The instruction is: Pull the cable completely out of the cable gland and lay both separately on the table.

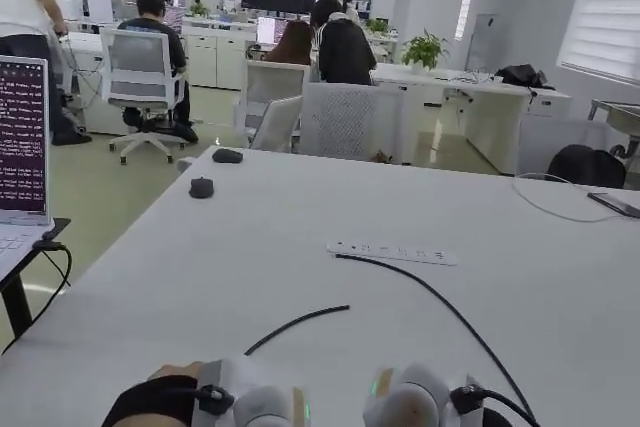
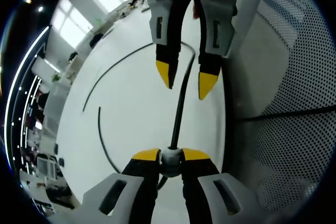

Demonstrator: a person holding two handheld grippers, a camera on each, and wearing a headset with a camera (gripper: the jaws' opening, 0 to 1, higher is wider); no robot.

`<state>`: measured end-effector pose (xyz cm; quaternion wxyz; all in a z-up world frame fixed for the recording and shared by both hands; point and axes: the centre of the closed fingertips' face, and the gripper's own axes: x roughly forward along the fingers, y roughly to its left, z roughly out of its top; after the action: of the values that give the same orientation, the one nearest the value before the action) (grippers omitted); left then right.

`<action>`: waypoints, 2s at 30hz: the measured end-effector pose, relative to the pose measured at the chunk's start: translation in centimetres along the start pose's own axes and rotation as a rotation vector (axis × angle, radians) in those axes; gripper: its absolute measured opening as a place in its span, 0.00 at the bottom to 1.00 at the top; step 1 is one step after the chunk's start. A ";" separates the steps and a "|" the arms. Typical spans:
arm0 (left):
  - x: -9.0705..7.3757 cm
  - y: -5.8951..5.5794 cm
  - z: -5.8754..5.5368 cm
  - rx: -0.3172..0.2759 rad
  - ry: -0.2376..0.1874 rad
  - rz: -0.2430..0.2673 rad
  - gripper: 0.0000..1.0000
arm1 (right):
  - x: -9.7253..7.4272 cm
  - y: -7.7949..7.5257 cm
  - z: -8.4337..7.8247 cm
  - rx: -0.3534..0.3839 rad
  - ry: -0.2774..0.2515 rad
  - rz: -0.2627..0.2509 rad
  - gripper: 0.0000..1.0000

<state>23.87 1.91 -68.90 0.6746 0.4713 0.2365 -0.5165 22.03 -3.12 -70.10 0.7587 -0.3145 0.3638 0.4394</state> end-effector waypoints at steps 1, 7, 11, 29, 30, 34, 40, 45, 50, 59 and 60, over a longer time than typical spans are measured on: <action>0.0 -0.1 0.2 0.002 -0.005 -0.003 0.16 | 0.0 0.2 0.6 -0.012 -0.027 0.009 0.29; 0.1 -0.7 0.9 0.033 -0.022 -0.015 0.16 | -0.4 1.1 2.8 -0.043 -0.120 0.036 0.28; 0.1 -0.7 1.1 0.042 -0.032 -0.018 0.16 | -0.5 1.2 2.9 -0.066 -0.129 0.043 0.05; 0.1 -0.2 0.0 -0.001 0.007 -0.011 0.16 | 0.0 0.0 -0.3 -0.025 0.007 0.002 0.04; 0.1 -0.3 -0.1 -0.003 0.010 -0.012 0.16 | 0.0 -0.2 -1.0 -0.023 0.042 -0.007 0.04; 0.0 -0.3 0.0 -0.008 0.006 -0.011 0.16 | 0.0 -0.8 -3.0 -0.001 0.126 -0.036 0.04; 0.0 -0.2 0.0 -0.010 0.005 -0.005 0.16 | -0.1 -1.1 -4.1 -0.011 0.192 -0.050 0.09; -0.1 -0.4 0.6 0.001 -0.013 -0.006 0.16 | 0.1 0.2 -0.7 0.002 0.034 0.011 0.23; -0.2 -0.6 1.7 0.012 -0.056 -0.008 0.16 | -0.1 2.1 2.5 -0.073 -0.101 0.074 0.29; -0.2 -0.7 1.8 0.017 -0.063 -0.015 0.16 | -0.2 1.6 2.0 -0.058 -0.088 0.056 0.02; -0.2 -0.6 1.8 0.010 -0.067 -0.013 0.16 | -0.2 1.5 2.0 -0.058 -0.088 0.051 0.02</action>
<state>22.92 0.35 -68.19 0.6763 0.4557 0.2143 -0.5376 21.21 -0.95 -69.11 0.7530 -0.3072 0.3250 0.4826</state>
